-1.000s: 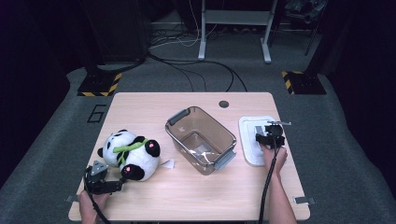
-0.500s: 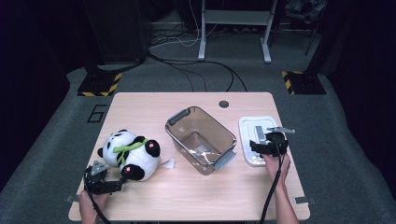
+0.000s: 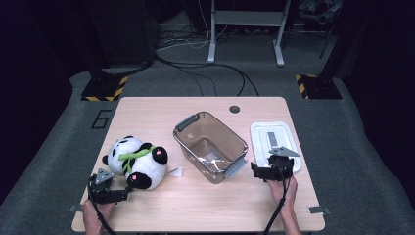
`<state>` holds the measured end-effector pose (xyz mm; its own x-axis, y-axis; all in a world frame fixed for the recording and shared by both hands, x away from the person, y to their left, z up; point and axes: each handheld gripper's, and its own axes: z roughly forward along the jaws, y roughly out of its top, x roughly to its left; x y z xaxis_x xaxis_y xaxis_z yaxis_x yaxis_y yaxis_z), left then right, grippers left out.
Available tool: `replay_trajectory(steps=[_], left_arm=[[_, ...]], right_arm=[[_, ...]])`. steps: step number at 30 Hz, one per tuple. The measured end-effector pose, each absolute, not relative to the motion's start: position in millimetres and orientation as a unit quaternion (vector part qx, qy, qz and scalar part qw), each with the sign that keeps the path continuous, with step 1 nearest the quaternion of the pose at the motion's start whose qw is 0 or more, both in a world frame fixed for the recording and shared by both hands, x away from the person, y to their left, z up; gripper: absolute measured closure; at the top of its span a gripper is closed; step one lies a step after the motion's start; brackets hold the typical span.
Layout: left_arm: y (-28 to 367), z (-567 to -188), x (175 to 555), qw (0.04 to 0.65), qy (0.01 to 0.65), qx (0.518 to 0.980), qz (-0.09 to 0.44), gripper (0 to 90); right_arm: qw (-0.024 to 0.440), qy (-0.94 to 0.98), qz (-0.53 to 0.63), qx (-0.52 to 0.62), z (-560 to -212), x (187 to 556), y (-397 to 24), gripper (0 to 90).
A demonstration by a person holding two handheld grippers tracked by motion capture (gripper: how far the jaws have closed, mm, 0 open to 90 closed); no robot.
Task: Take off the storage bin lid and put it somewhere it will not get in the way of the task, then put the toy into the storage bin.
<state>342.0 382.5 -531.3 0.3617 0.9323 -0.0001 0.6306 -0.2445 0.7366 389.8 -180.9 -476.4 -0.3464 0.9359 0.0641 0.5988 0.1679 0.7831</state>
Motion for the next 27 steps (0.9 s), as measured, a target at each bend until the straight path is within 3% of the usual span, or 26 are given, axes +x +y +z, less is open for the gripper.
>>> replay_trajectory(steps=[14, 25, 27], left_arm=[[383, -531, 342, 0.332, 0.517, 0.755, 0.227, 7.6], [383, -531, 342, 0.332, 0.518, 0.756, 0.225, 7.7], [383, -531, 342, 0.332, 0.519, 0.755, 0.225, 7.6]], right_arm=[[0.204, 0.765, 0.370, 0.486, -506, 351, -145, 0.0], [0.170, 0.786, 0.364, 0.470, -527, 346, -130, 0.1], [0.182, 0.792, 0.350, 0.466, -529, 347, -127, 0.0]])
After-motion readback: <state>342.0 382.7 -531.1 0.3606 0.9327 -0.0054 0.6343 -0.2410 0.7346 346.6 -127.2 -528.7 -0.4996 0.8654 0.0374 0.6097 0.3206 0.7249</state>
